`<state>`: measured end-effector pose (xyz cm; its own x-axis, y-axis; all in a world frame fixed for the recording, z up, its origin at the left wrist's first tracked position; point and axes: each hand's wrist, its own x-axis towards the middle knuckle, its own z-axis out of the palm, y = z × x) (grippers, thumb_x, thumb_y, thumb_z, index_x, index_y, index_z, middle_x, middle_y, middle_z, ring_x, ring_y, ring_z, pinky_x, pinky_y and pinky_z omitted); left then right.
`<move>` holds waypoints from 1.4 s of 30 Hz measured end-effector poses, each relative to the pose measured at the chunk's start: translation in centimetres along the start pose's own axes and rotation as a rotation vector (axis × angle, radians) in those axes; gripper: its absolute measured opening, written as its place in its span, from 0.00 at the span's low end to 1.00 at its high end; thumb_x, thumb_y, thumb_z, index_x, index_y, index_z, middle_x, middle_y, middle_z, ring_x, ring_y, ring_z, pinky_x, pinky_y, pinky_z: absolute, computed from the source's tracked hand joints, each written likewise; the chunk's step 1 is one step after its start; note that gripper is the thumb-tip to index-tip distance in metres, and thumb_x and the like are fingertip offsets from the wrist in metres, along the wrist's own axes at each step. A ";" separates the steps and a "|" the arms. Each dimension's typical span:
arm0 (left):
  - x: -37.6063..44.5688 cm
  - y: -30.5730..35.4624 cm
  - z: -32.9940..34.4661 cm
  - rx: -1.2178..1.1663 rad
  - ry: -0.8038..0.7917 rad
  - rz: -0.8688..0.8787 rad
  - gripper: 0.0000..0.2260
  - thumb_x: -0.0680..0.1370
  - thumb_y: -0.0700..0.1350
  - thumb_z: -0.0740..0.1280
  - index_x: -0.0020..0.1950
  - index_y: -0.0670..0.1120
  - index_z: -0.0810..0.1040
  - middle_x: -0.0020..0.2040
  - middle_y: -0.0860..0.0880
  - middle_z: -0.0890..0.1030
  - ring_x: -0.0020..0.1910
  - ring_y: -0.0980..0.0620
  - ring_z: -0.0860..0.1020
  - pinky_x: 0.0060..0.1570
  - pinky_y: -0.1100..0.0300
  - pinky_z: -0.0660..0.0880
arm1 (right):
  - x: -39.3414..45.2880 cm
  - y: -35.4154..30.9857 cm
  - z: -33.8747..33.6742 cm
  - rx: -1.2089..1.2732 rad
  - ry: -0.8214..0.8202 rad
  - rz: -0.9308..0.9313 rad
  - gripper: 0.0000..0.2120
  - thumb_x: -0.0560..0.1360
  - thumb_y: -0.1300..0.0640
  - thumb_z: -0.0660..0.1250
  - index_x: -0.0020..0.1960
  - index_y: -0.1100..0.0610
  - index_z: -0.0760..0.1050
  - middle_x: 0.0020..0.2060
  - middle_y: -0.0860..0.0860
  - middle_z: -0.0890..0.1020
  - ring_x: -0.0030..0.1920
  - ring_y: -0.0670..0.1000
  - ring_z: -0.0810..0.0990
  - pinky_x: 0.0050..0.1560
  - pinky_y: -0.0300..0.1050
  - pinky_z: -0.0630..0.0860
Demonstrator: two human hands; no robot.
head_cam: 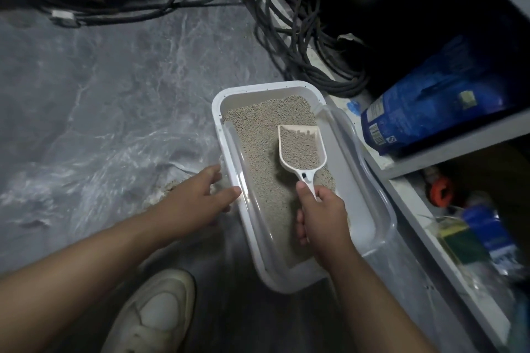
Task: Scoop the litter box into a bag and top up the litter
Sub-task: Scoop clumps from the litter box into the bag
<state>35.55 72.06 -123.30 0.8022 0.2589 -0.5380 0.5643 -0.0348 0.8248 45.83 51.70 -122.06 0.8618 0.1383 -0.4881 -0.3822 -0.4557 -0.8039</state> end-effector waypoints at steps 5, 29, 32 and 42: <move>-0.8 -0.7 0.4 0.011 0.001 0.029 0.43 0.68 0.65 0.70 0.81 0.54 0.62 0.76 0.56 0.70 0.52 0.56 0.85 0.55 0.44 0.83 | -0.3 0.4 -0.2 0.004 0.013 -0.010 0.15 0.81 0.48 0.66 0.45 0.60 0.74 0.25 0.53 0.74 0.20 0.50 0.69 0.21 0.39 0.66; -1.2 -3.5 0.1 0.145 -0.042 0.014 0.48 0.62 0.72 0.68 0.79 0.58 0.63 0.78 0.58 0.68 0.60 0.53 0.82 0.62 0.44 0.79 | -0.3 1.4 -0.4 0.064 0.088 -0.067 0.12 0.80 0.46 0.66 0.48 0.55 0.76 0.25 0.52 0.74 0.21 0.51 0.70 0.23 0.40 0.68; -0.9 -3.8 0.2 0.151 -0.044 0.019 0.46 0.64 0.70 0.69 0.80 0.57 0.63 0.78 0.57 0.68 0.61 0.53 0.82 0.62 0.44 0.79 | -0.2 1.4 -0.3 0.038 0.086 -0.081 0.12 0.80 0.46 0.66 0.47 0.55 0.76 0.25 0.52 0.74 0.21 0.51 0.70 0.23 0.40 0.68; -0.6 -4.2 -0.1 0.149 -0.017 0.026 0.35 0.71 0.63 0.73 0.76 0.58 0.67 0.73 0.60 0.71 0.58 0.53 0.83 0.60 0.44 0.80 | -0.5 1.1 -0.2 0.023 0.089 -0.077 0.11 0.80 0.47 0.66 0.48 0.56 0.75 0.25 0.53 0.75 0.21 0.51 0.71 0.22 0.41 0.69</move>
<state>32.67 72.13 -126.43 0.8197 0.2393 -0.5204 0.5647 -0.1849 0.8043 45.07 51.00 -122.67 0.9145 0.0933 -0.3936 -0.3205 -0.4264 -0.8458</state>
